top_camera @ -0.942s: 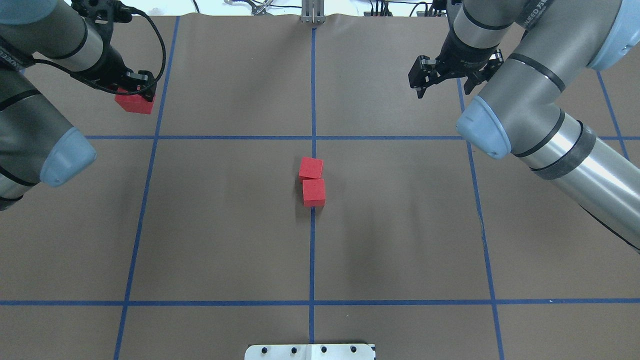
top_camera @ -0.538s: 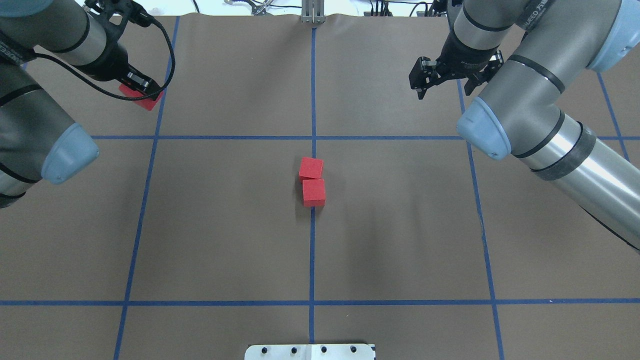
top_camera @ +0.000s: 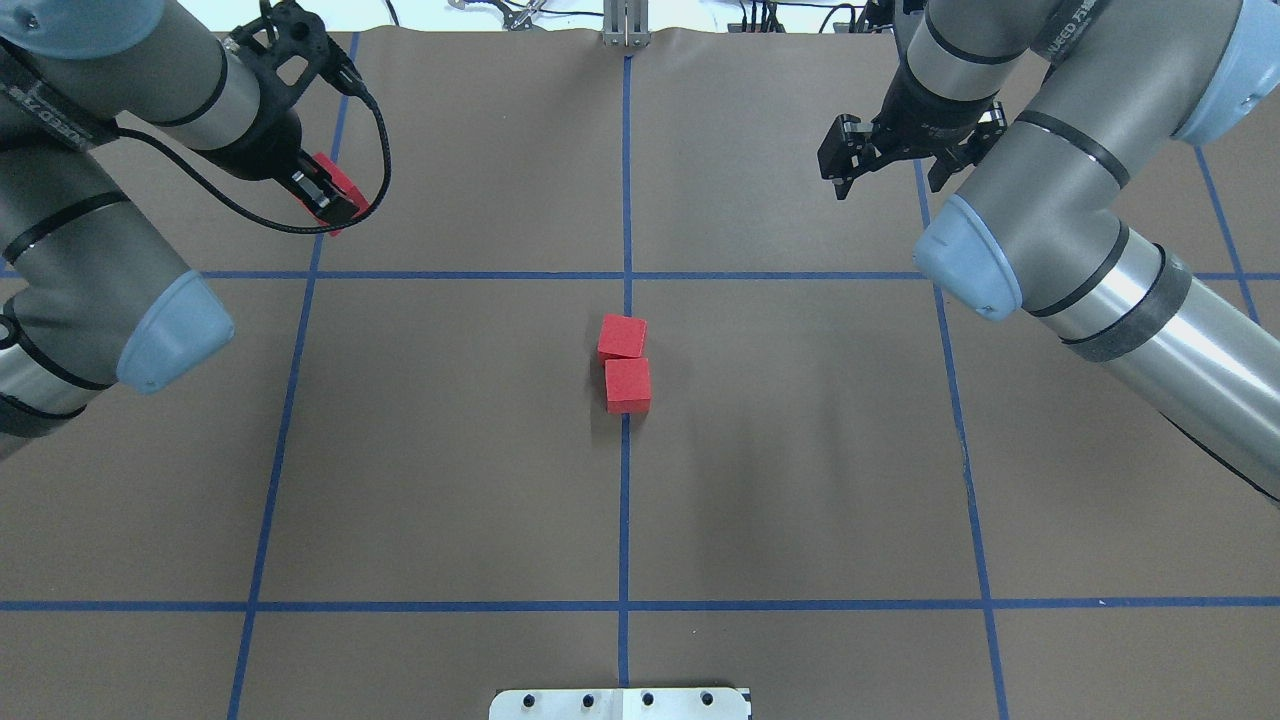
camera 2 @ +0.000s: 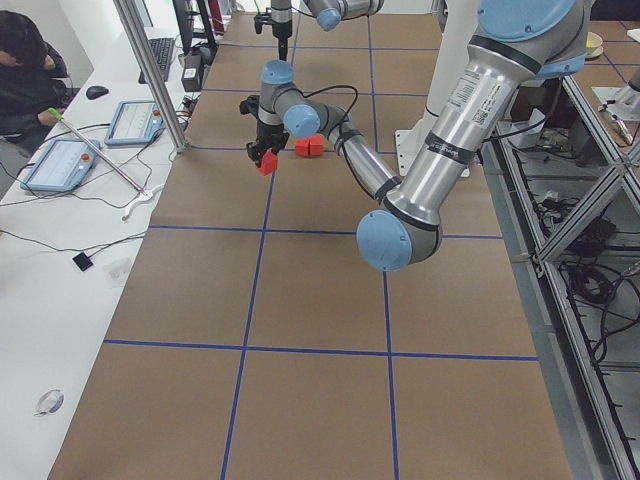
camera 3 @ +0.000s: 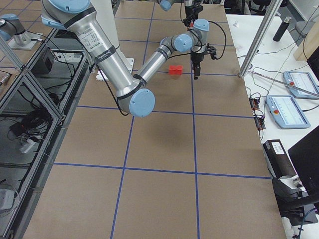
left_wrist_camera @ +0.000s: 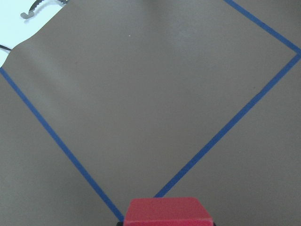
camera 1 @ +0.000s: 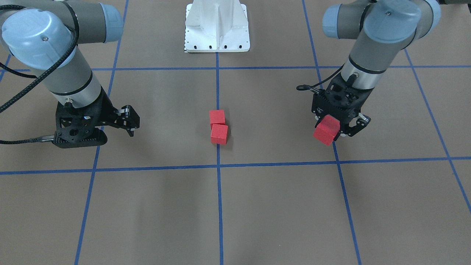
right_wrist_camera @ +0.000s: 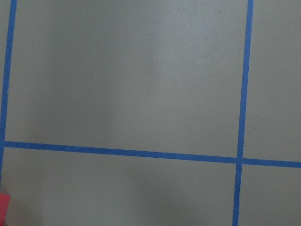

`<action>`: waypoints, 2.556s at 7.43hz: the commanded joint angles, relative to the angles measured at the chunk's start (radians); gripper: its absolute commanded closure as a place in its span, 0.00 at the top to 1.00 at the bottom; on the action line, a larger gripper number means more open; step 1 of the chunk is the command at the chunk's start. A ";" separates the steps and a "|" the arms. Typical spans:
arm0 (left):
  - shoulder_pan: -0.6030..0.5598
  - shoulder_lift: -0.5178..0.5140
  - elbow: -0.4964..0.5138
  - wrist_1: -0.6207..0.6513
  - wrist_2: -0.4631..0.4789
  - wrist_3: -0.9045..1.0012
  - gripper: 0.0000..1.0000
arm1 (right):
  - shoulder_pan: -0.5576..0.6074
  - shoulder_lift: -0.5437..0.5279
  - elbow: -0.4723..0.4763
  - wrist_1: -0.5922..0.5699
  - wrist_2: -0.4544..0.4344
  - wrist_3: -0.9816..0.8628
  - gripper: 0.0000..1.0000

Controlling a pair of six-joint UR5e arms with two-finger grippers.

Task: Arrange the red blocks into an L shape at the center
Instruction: 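Carry the red cube with the left gripper toward the center cubes, then lower the held cube beside the farther center cube with the left gripper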

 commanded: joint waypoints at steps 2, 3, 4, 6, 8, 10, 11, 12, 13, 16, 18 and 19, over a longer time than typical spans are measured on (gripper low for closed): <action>0.075 -0.043 0.080 -0.034 0.000 0.073 0.00 | 0.001 -0.008 0.002 0.003 0.001 -0.003 0.99; 0.089 -0.115 0.166 -0.051 -0.009 0.212 0.00 | 0.003 -0.008 0.004 0.003 0.001 -0.011 0.99; 0.117 -0.167 0.232 -0.053 -0.012 0.222 0.00 | 0.010 -0.016 0.006 0.005 0.001 -0.015 0.99; 0.132 -0.270 0.348 -0.056 -0.026 0.292 0.00 | 0.041 -0.069 0.004 0.073 0.010 -0.041 0.99; 0.140 -0.301 0.392 -0.056 -0.069 0.386 0.00 | 0.070 -0.094 0.001 0.097 0.033 -0.061 0.99; 0.169 -0.306 0.430 -0.130 -0.071 0.391 0.00 | 0.086 -0.108 -0.001 0.098 0.041 -0.078 0.99; 0.187 -0.306 0.485 -0.228 -0.071 0.388 0.00 | 0.093 -0.109 -0.001 0.098 0.041 -0.083 0.99; 0.191 -0.306 0.511 -0.261 -0.071 0.393 0.00 | 0.095 -0.111 -0.001 0.098 0.041 -0.084 0.99; 0.200 -0.306 0.515 -0.263 -0.072 0.393 0.00 | 0.093 -0.111 -0.002 0.098 0.041 -0.084 0.99; 0.240 -0.324 0.513 -0.261 -0.071 0.388 0.00 | 0.092 -0.108 -0.005 0.098 0.038 -0.080 0.99; 0.260 -0.326 0.510 -0.263 -0.071 0.387 0.00 | 0.092 -0.108 -0.007 0.098 0.038 -0.077 0.99; 0.267 -0.326 0.512 -0.263 -0.071 0.382 0.00 | 0.092 -0.108 -0.007 0.098 0.038 -0.077 0.99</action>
